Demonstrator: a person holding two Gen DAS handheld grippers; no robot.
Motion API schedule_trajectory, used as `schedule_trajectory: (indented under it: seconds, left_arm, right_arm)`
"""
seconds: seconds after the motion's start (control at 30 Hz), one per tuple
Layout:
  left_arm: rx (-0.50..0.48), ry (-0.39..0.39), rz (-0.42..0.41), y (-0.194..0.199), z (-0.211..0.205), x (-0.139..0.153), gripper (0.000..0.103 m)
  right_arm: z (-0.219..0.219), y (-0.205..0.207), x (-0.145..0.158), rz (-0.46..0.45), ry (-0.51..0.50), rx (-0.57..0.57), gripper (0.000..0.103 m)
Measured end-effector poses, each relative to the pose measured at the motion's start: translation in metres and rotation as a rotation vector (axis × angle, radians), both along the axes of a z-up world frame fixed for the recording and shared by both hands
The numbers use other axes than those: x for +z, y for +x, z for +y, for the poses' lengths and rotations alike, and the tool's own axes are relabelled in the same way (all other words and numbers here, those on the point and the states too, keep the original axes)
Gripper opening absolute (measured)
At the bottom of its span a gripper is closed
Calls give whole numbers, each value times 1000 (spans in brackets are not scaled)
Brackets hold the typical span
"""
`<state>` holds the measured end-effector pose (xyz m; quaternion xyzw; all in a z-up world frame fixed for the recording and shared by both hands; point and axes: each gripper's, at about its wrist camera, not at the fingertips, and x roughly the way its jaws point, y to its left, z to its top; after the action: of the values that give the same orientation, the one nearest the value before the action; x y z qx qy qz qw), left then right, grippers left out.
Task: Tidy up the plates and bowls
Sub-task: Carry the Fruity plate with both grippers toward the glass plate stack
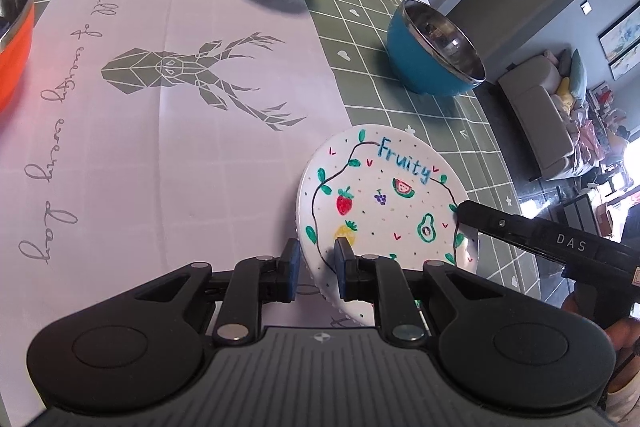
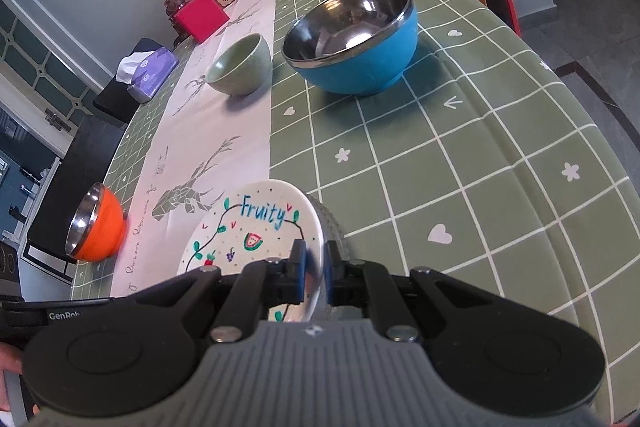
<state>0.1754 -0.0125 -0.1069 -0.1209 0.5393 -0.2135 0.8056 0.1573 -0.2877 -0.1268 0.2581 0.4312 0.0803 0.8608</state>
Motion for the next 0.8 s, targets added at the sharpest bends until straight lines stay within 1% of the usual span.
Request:
schedule_trajectory:
  seconds: [0.33, 0.4, 0.5, 0.6, 0.67, 0.8]
  left_arm:
    - [26, -31, -1, 0, 4, -3, 20]
    - [32, -40, -3, 0, 5, -3, 20]
    - [44, -50, -14, 0, 7, -2, 20]
    - [59, -76, -54, -2, 12, 3, 20]
    - [65, -85, -73, -2, 14, 5, 20]
    - [65, -90, -70, 2, 12, 4, 20]
  right_arm:
    - [-5, -3, -2, -10, 40, -32, 12]
    - [-5, -4, -1, -18, 21, -41, 23]
    - [-3, -5, 3, -43, 15, -34, 22]
    - [-4, -6, 1, -31, -1, -51, 22]
    - [-8, -6, -3, -9, 29, -64, 22]
    - [-13, -7, -5, 3, 67, -83, 21]
